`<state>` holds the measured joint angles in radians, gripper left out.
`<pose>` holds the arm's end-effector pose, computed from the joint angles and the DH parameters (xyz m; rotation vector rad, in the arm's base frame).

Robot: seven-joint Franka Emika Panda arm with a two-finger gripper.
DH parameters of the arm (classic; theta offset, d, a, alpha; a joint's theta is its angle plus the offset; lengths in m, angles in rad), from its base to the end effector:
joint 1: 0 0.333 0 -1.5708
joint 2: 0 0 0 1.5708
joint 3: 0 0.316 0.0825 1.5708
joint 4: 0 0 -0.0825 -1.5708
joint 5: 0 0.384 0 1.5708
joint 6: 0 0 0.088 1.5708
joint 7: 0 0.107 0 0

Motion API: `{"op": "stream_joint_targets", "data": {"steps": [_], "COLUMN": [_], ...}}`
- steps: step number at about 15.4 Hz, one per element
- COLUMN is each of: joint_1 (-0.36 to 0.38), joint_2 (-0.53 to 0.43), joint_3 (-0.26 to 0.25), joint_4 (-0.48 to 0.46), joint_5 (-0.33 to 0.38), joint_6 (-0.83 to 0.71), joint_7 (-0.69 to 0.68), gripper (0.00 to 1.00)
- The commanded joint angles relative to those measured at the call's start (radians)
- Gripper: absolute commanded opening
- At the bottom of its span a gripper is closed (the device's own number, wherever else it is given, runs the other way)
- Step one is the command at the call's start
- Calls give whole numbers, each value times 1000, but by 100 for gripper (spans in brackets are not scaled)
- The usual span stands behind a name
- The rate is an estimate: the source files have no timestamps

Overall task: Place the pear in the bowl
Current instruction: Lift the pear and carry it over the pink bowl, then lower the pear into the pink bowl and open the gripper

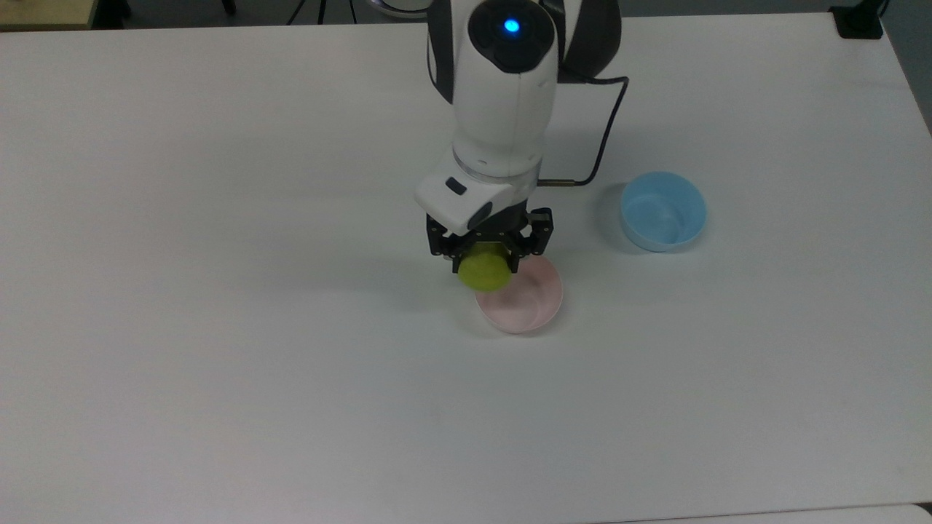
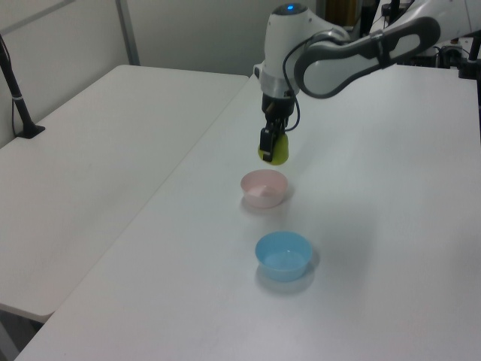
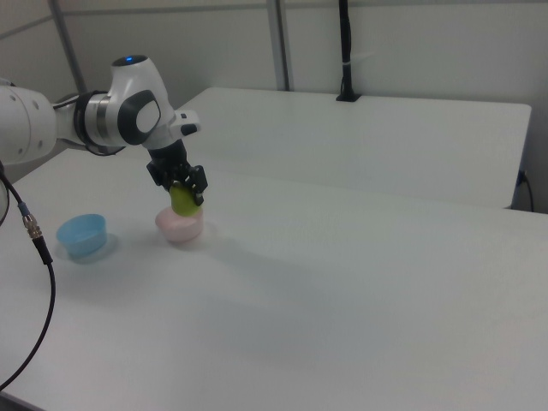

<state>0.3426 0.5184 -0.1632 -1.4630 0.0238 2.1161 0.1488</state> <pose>0.6989 0.1486 0.3986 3.0983 0.0720 0.2312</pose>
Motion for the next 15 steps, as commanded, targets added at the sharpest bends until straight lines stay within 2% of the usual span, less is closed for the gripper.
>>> {"op": "stream_joint_targets", "data": {"steps": [1, 4, 8, 9, 11, 15], "joint_1": [25, 59, 67, 71, 78, 75], "joint_2": [49, 101, 106, 109, 121, 105], "joint_3": [-22, -24, -24, -24, -22, -24], "joint_4": [23, 24, 24, 24, 19, 21], "joint_5": [19, 19, 19, 18, 10, 8], "joint_6": [47, 105, 130, 130, 130, 125], "joint_7": [29, 34, 58, 57, 52, 49], "gripper": [52, 53, 54, 61, 100, 100]}}
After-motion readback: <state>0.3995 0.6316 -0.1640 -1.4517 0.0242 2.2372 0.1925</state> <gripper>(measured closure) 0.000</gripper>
